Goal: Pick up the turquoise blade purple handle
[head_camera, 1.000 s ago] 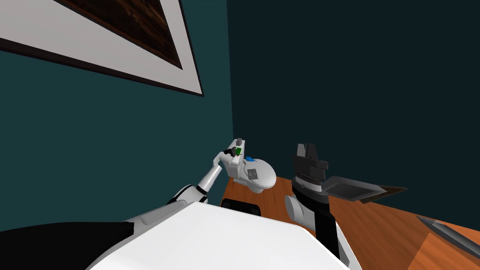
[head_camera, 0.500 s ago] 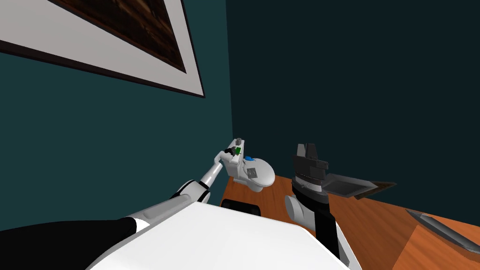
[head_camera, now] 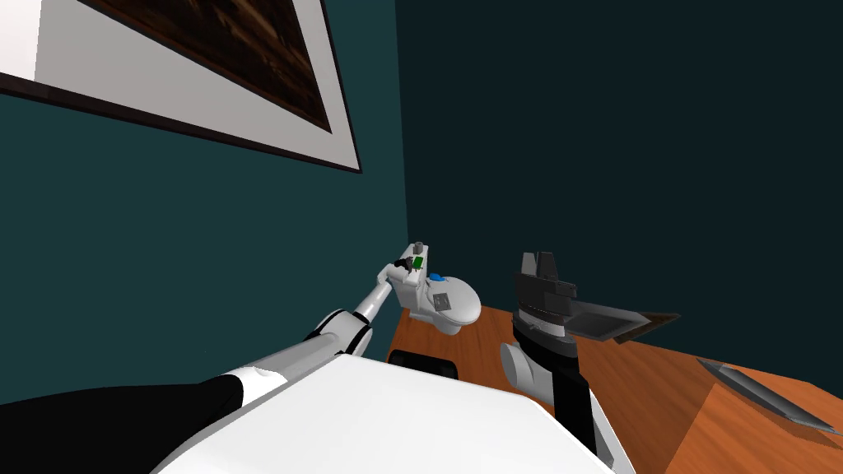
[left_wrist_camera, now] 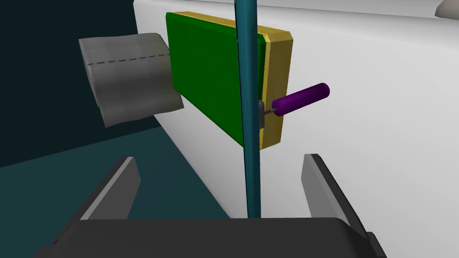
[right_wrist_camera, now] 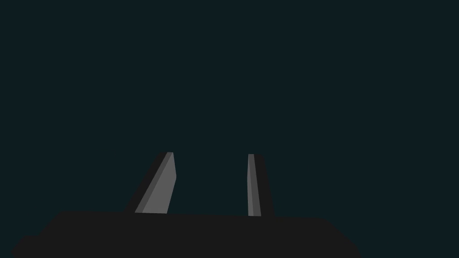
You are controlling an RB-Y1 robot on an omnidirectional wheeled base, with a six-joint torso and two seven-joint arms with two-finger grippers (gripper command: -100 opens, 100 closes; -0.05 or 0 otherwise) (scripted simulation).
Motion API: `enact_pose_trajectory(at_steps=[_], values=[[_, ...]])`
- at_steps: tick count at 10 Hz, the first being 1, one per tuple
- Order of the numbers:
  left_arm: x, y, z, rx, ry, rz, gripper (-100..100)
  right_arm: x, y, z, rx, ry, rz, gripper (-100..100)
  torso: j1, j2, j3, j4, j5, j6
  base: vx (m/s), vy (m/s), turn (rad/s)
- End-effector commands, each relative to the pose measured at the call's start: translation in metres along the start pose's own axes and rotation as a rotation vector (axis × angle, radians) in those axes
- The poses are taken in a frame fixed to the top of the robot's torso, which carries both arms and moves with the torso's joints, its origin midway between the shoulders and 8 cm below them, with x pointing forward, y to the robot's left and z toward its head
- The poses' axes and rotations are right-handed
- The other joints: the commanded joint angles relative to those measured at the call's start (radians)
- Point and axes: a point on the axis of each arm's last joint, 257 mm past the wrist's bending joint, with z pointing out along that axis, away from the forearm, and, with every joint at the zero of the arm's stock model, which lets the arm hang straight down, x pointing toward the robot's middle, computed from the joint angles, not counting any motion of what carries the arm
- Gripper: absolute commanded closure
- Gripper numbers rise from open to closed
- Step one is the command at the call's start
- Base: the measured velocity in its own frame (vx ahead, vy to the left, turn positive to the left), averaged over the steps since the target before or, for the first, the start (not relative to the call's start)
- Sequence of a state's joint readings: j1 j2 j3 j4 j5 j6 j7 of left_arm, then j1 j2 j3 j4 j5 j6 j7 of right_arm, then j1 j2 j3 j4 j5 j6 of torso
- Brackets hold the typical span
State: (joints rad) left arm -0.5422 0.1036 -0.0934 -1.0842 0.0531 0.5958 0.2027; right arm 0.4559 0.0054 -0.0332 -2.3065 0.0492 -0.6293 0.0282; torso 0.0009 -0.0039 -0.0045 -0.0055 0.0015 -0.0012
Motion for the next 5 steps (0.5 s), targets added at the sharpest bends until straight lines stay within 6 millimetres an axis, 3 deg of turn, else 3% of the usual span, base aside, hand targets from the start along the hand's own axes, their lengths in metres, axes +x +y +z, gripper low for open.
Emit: enact_pose_trajectory(at_steps=[1,2,3,4,5], values=[[-0.004,0.005,0.003,-0.018,-0.005,0.000,-100,0.000,0.000,0.000,0.000,0.000,0.000,0,0.000,0.000,0.000,0.000,0.000,0.000,0.006,-0.006,0.000],[-0.010,-0.025,0.006,0.041,-0.005,-0.017,-100,0.000,0.000,0.000,0.000,0.000,0.000,0,0.000,-0.001,-0.001,-0.001,0.000,0.000,-0.056,0.009,-0.090],[-0.010,-0.021,0.012,0.018,-0.009,-0.011,-100,0.000,0.000,0.000,0.000,0.000,0.000,0,0.001,0.000,-0.001,-0.001,0.000,0.000,-0.075,0.005,-0.074],[-0.014,-0.003,0.015,-0.017,-0.017,-0.013,-100,0.000,0.000,0.000,0.000,0.000,0.000,0,0.001,0.001,0.000,-0.001,0.000,0.000,-0.035,-0.003,-0.002],[-0.018,-0.036,0.017,0.048,-0.015,-0.030,-100,0.000,0.000,0.000,0.000,0.000,0.000,0,0.001,0.000,-0.001,-0.001,0.000,0.000,-0.068,-0.010,-0.092]])
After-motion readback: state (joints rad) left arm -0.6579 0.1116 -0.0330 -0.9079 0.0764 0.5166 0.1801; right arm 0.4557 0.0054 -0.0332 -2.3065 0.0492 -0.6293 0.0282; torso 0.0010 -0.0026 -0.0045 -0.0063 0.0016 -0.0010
